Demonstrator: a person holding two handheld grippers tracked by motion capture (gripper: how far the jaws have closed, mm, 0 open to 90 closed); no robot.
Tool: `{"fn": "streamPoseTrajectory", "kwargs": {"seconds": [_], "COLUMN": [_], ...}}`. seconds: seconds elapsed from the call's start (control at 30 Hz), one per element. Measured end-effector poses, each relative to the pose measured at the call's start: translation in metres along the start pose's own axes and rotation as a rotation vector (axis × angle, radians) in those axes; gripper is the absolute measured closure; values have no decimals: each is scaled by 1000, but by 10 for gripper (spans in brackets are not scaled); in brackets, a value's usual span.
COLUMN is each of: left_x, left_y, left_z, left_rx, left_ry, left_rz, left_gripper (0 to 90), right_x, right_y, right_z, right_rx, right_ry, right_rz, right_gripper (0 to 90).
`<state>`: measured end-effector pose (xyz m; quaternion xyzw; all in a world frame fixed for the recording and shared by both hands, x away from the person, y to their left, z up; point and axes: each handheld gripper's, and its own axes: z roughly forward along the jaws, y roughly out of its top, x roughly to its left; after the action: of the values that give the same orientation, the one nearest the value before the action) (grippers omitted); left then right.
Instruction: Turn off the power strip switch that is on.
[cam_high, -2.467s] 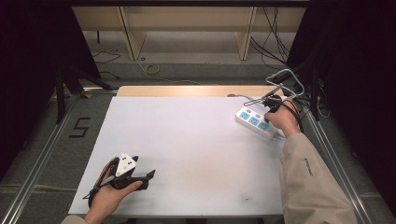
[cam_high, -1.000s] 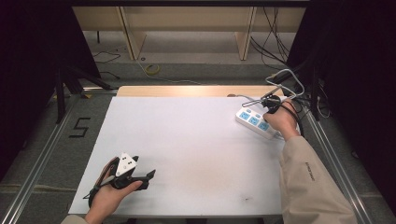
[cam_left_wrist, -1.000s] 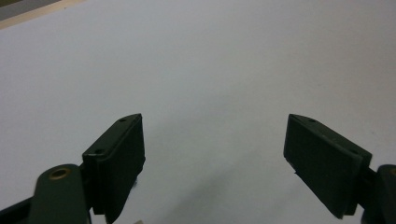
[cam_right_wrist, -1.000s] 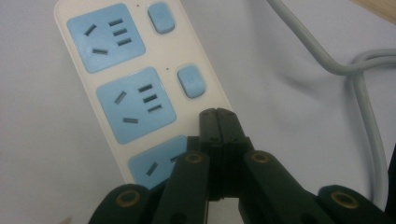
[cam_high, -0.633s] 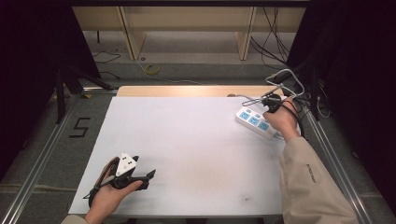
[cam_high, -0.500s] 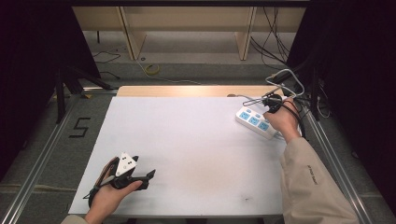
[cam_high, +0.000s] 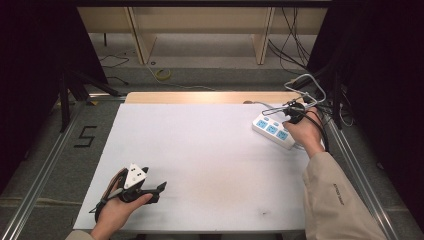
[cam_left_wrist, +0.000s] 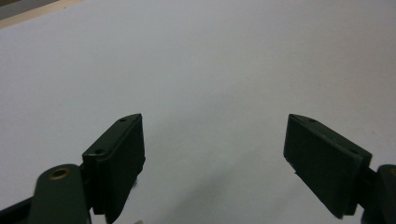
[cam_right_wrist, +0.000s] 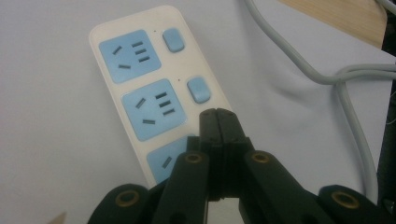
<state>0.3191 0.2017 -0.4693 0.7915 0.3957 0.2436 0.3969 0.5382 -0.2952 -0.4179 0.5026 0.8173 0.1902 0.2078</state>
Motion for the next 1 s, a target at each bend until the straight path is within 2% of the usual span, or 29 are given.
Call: {"fn": "streamPoseTrajectory", "kwargs": {"seconds": [1.0], "left_x": [0], "left_y": [0], "left_z": [0], "left_rx": [0], "left_ry": [1], "left_rz": [0], "left_gripper": [205], "right_x": [21], "right_y": [-11], "right_z": [-19], "right_rx": [-88], "right_ry": [32], "right_rz": [-19], "right_gripper": [900]}}
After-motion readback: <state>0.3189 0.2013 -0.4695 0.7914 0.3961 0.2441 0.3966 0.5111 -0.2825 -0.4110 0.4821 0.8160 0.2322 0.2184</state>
